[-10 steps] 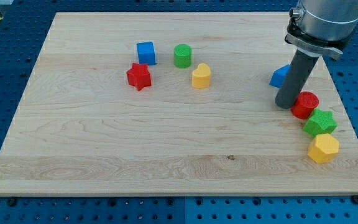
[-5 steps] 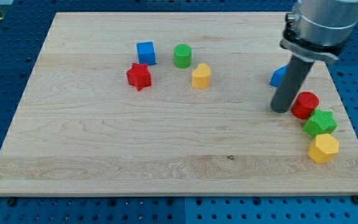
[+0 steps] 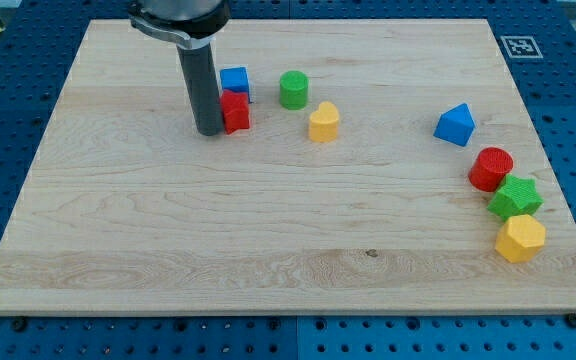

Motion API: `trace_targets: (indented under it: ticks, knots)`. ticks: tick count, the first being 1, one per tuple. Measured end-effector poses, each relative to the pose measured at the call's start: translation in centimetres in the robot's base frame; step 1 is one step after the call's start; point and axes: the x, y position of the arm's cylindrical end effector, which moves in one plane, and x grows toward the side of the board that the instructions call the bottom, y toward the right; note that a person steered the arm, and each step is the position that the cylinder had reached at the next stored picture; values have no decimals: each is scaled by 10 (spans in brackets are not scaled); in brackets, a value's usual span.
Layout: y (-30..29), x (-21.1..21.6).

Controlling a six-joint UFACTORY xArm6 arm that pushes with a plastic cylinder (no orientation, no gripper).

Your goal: Slide the red star closer to green circle

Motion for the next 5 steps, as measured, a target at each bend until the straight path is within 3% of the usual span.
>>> trace_targets:
  ticks: [3,5]
  knots:
    - [-11,-10]
    - [48,-10]
